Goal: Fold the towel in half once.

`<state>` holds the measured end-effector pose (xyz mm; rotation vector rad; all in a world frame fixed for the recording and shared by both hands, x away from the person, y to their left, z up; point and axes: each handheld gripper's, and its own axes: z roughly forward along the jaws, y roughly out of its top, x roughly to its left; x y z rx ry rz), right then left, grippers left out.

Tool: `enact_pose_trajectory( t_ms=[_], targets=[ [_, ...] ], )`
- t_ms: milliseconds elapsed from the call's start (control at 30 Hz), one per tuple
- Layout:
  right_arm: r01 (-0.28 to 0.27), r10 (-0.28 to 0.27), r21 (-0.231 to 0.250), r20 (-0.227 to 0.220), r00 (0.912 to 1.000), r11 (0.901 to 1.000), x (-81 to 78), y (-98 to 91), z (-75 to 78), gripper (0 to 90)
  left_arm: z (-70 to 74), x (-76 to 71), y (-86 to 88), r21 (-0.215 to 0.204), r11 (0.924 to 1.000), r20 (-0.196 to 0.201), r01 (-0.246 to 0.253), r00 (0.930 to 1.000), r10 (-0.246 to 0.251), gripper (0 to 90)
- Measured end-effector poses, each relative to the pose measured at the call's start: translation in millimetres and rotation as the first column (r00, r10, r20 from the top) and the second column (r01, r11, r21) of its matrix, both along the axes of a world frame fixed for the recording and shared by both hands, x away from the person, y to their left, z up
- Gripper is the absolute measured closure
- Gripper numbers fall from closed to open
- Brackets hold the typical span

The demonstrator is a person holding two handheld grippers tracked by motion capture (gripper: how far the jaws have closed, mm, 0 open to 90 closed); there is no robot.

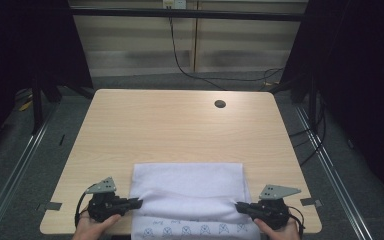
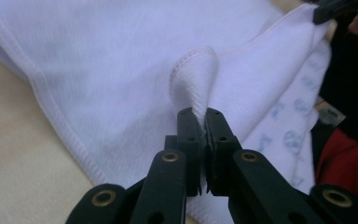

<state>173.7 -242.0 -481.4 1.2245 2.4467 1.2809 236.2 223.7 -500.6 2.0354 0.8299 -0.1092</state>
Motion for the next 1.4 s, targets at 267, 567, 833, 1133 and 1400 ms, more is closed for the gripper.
enact_pose_trajectory(
  t_ms=[267,567,833,1133,1400],
  targets=[
    [-0.015,0.013,-0.031,-0.051,0.9986,0.9994,12.7,10.7,-17.5,88.8,-5.0,21.3,-2.7,0.051,0.9986,0.048,-0.018,0.9987,0.015,86.5],
    [0.018,-0.019,-0.043,-0.041,0.999,0.9989,64.3,31.1,-19.1,88.8,-7.2,90.6,-0.8,0.083,0.9898,0.119,-0.116,0.9873,0.105,86.8],
    [0.063,-0.065,-0.072,-0.021,0.9977,0.9954,121.8,38.2,-19.9,88.7,-4.9,142.9,-5.6,0.125,0.978,0.122,-0.167,0.9808,0.152,86.8],
    [0.154,-0.155,-0.072,-0.006,0.9879,0.9854,189.0,42.9,-23.1,88.7,-4.7,188.3,-6.4,0.147,0.9594,0.135,-0.241,0.9657,0.222,86.8],
    [0.238,-0.238,-0.08,0.014,0.9713,0.968,212.5,37.8,-22.7,88.7,-4.9,205.0,-14.9,0.144,0.9486,0.141,-0.282,0.9547,0.262,86.9]
  ],
)
